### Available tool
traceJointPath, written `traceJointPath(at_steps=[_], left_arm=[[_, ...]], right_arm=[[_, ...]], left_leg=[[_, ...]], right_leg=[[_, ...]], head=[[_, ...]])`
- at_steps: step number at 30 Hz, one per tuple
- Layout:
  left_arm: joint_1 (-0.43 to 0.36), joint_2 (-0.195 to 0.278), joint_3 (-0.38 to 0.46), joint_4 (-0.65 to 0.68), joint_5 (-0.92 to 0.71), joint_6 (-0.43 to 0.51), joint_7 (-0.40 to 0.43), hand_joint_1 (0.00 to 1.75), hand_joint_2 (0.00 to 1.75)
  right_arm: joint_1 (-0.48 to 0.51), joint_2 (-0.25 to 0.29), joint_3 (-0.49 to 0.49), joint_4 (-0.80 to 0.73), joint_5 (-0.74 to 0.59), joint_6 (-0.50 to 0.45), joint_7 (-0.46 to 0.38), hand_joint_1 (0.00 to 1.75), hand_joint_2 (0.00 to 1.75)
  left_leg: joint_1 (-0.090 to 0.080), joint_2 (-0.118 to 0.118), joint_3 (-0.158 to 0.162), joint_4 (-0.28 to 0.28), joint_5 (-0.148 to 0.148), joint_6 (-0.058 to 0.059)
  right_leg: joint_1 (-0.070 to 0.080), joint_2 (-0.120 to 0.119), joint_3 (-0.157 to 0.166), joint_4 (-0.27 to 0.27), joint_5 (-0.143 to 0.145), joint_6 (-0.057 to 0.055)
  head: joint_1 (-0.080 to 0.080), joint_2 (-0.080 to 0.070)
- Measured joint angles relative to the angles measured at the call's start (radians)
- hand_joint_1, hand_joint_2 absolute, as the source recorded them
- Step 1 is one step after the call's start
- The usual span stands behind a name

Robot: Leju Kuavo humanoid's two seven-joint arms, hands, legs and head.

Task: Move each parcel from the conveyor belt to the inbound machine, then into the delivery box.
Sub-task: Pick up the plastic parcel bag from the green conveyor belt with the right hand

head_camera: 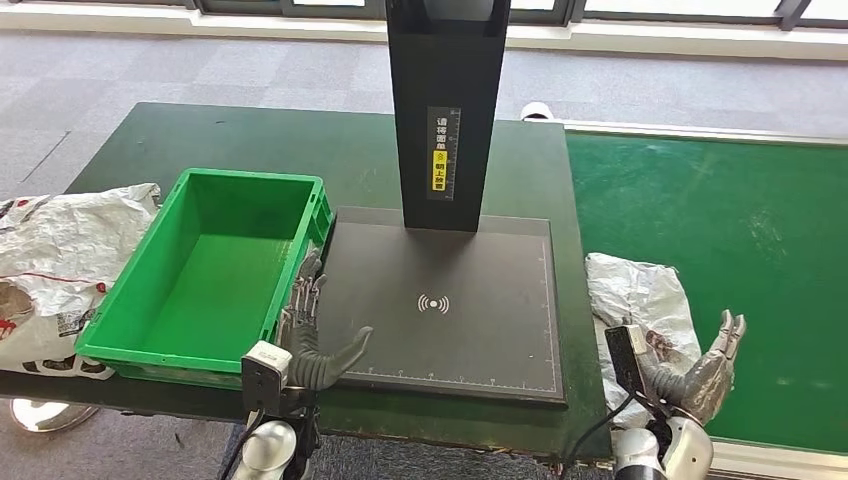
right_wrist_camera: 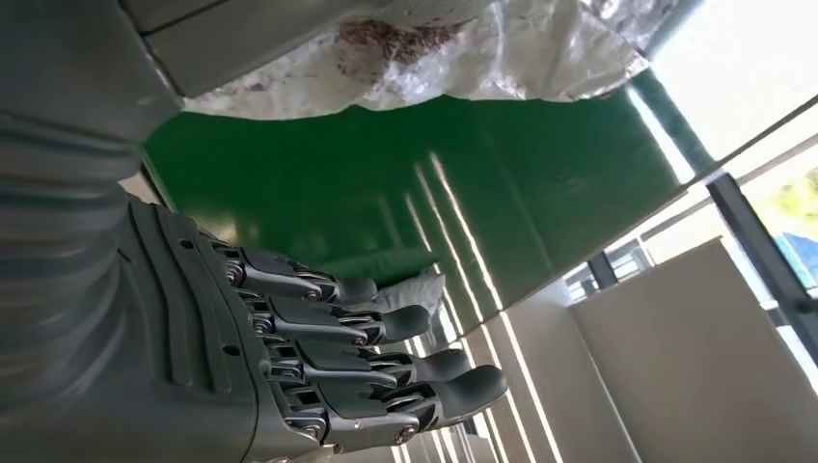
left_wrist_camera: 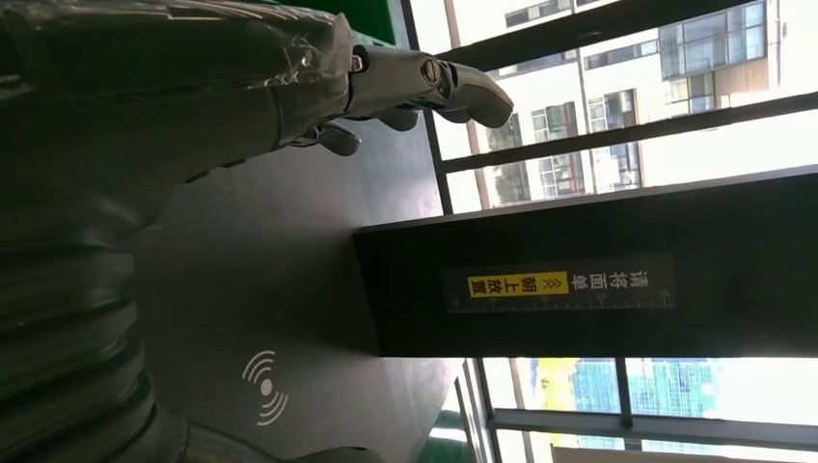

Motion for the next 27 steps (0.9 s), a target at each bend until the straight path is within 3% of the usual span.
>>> traceJointPath(at_steps=[4,13,23,27], left_arm=[[0.000,0.000,0.000,0.000,0.000,0.002,0.000,0.00,1.75],[0.000,-0.001,0.000,0.002,-0.014,-0.007,0.000,0.00,1.75],[0.000,-0.001,0.000,0.003,-0.019,-0.008,0.000,0.00,1.75],[0.000,-0.001,0.000,0.003,-0.019,-0.008,0.000,0.00,1.75]], right_arm=[[-0.019,-0.025,0.000,0.097,0.049,0.000,0.141,0.00,1.75],[-0.061,-0.095,0.031,0.333,0.108,0.020,0.371,0.00,1.75],[-0.091,-0.128,0.045,0.434,0.107,0.053,0.407,0.01,1.75],[-0.097,-0.132,0.046,0.448,0.108,0.067,0.416,1.75,1.75]], left_leg=[[0.000,0.000,0.000,0.000,0.000,0.000],[0.000,0.000,0.000,0.000,0.000,0.000],[0.000,0.000,0.002,0.000,0.000,0.000],[0.000,0.000,0.003,0.000,0.000,0.000]], right_leg=[[0.000,0.000,0.000,0.000,0.000,0.000],[0.000,0.000,0.000,0.000,0.000,0.000],[0.000,0.000,0.002,0.000,0.000,0.000],[0.000,0.000,0.003,0.000,0.000,0.000]], head=[[0.000,0.000],[0.000,0.000],[0.000,0.000],[0.000,0.000]])
